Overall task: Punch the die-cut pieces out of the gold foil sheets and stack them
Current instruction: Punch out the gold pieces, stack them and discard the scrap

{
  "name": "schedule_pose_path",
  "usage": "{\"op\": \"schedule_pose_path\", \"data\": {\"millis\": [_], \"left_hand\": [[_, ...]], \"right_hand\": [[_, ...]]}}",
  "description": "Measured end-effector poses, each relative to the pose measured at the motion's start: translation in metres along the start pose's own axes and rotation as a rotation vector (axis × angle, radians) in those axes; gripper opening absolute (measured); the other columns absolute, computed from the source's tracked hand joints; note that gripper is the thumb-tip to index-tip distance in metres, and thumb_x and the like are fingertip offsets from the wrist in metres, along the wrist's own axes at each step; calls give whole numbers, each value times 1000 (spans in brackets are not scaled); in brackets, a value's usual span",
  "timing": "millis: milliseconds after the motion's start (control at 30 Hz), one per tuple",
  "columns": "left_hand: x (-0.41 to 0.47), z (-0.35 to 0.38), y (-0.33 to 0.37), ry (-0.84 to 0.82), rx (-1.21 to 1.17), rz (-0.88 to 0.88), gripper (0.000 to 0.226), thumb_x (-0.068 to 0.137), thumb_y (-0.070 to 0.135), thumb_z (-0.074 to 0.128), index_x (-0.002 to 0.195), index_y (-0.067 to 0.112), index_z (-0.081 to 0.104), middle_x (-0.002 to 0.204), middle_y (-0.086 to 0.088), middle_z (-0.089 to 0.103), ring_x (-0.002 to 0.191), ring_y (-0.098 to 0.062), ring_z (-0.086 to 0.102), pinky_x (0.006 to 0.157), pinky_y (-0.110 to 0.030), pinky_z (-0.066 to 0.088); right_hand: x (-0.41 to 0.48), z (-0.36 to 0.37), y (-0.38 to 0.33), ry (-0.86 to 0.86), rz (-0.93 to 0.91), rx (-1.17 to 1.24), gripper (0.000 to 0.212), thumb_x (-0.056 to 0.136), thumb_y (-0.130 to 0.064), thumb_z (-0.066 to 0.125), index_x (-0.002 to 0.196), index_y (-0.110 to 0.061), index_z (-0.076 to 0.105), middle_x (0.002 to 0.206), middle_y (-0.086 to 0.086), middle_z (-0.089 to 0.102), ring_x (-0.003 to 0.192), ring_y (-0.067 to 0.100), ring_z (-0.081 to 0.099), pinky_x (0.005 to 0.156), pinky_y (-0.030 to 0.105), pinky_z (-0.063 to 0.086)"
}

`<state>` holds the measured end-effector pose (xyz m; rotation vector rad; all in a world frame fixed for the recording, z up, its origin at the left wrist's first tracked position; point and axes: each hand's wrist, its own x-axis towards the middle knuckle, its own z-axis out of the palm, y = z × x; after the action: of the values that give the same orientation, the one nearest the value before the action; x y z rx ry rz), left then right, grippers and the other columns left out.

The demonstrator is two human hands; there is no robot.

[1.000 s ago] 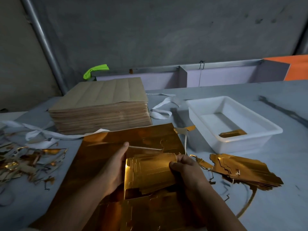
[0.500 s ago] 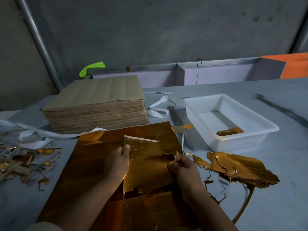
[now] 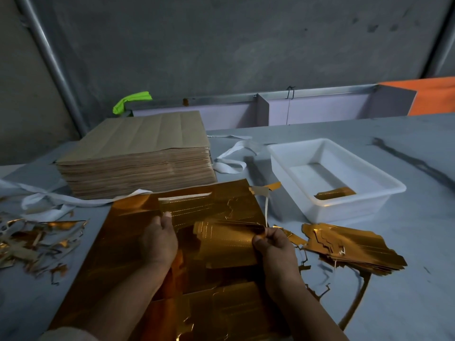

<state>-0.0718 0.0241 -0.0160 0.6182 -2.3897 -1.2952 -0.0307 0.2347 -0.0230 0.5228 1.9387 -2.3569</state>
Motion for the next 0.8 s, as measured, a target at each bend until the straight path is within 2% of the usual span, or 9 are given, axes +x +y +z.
{"op": "schedule_pose_path", "data": {"millis": [167, 267, 333, 400, 467, 567, 633, 733, 800], "left_hand": [[5, -16, -12, -73, -73, -27, 40, 104, 40, 37, 97, 8, 59, 85, -18, 60, 75, -35, 59, 66, -38, 43], [-2, -18, -13, -142, -103, 6, 40, 103, 41, 38, 104, 8, 60, 89, -20, 62, 79, -31, 61, 67, -36, 44], [-8, -17, -10, -204, -120, 58, 38, 103, 41, 37, 99, 11, 60, 86, -26, 59, 73, -30, 56, 62, -34, 41], [-13, -15, -4, -255, -144, 95, 35, 103, 41, 36, 97, 16, 60, 84, -22, 57, 69, -25, 51, 59, -30, 38], [-16, -12, 0, -313, -170, 104, 33, 103, 40, 36, 106, 17, 60, 82, -18, 57, 67, -23, 51, 56, -28, 39], [-21, -11, 5, -391, -209, 107, 30, 102, 39, 39, 111, 20, 60, 69, -6, 49, 56, -12, 45, 47, -23, 35], [-24, -12, 8, -420, -252, 100, 27, 101, 39, 41, 106, 22, 61, 66, -1, 48, 54, -9, 45, 46, -21, 36], [-26, -13, 10, -460, -284, 89, 26, 101, 38, 42, 105, 21, 61, 64, 1, 49, 51, -5, 46, 45, -19, 37], [-27, -15, 11, -483, -316, 65, 27, 101, 39, 42, 106, 21, 60, 58, 4, 50, 48, -4, 46, 45, -20, 38]], "right_hand": [[0, -5, -1, -23, 39, 110, 6, 95, -9, 57, 100, -8, 60, 108, 20, 62, 101, 42, 60, 86, 59, 53], [-1, -7, -3, -43, 70, 168, 14, 95, -10, 58, 108, -4, 60, 112, 22, 64, 106, 43, 62, 87, 57, 53], [-1, -7, -6, -63, 80, 180, 13, 96, -11, 57, 108, -6, 61, 112, 20, 65, 104, 40, 63, 83, 52, 54], [0, -6, -10, -75, 88, 169, 12, 97, -13, 57, 107, -10, 62, 110, 18, 65, 100, 37, 64, 76, 47, 54], [1, -2, -14, -75, 98, 157, 12, 97, -14, 57, 107, -12, 62, 109, 16, 64, 99, 37, 63, 70, 44, 53], [4, 3, -20, -76, 108, 162, 10, 97, -14, 57, 106, -11, 61, 111, 15, 61, 101, 35, 60, 69, 42, 53], [5, 4, -22, -58, 107, 139, 5, 97, -16, 57, 98, -11, 59, 108, 16, 59, 99, 34, 59, 76, 45, 52], [6, 4, -22, -20, 120, 111, 6, 96, -16, 58, 94, -11, 60, 111, 20, 59, 109, 40, 56, 96, 56, 48], [7, 4, -22, -30, 123, 111, 6, 95, -15, 57, 95, -9, 60, 111, 23, 58, 110, 44, 55, 101, 63, 44]]}}
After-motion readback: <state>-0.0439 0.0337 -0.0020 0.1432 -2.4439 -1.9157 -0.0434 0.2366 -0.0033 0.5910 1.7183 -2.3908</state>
